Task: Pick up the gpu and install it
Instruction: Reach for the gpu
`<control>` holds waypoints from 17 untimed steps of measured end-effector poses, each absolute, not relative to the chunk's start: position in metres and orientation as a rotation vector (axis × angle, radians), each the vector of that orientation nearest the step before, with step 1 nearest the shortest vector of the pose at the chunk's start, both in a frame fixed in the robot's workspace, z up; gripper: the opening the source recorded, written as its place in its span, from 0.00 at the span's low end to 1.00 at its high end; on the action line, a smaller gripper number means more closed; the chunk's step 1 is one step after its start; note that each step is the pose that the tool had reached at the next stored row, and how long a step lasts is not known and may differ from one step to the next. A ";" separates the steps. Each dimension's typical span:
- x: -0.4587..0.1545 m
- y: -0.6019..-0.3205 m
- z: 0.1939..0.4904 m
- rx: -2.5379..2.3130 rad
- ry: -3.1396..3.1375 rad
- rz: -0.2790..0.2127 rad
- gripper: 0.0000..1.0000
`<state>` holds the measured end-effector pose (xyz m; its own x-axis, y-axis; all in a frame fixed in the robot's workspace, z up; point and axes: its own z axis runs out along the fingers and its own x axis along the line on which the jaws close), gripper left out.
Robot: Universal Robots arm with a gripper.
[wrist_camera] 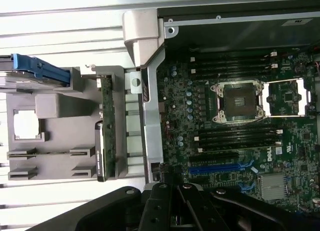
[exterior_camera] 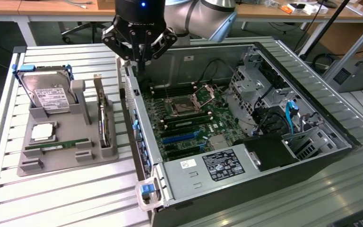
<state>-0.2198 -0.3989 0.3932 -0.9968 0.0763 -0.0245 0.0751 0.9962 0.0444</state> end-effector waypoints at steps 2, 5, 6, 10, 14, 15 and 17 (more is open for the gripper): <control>-0.222 -0.399 0.393 0.118 3.112 0.068 0.11; -0.224 -0.399 0.393 0.118 3.112 0.068 0.11; -0.225 -0.399 0.393 0.118 3.112 0.068 0.11; -0.228 -0.399 0.393 0.118 3.113 0.068 0.11; -0.232 -0.399 0.393 0.118 3.112 0.068 0.11; -0.233 -0.399 0.393 0.118 3.112 0.068 0.11; -0.234 -0.399 0.393 0.118 3.113 0.068 0.11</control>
<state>-0.2343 -0.3989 0.3932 -0.9968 0.0762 -0.0244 0.0751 0.9962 0.0443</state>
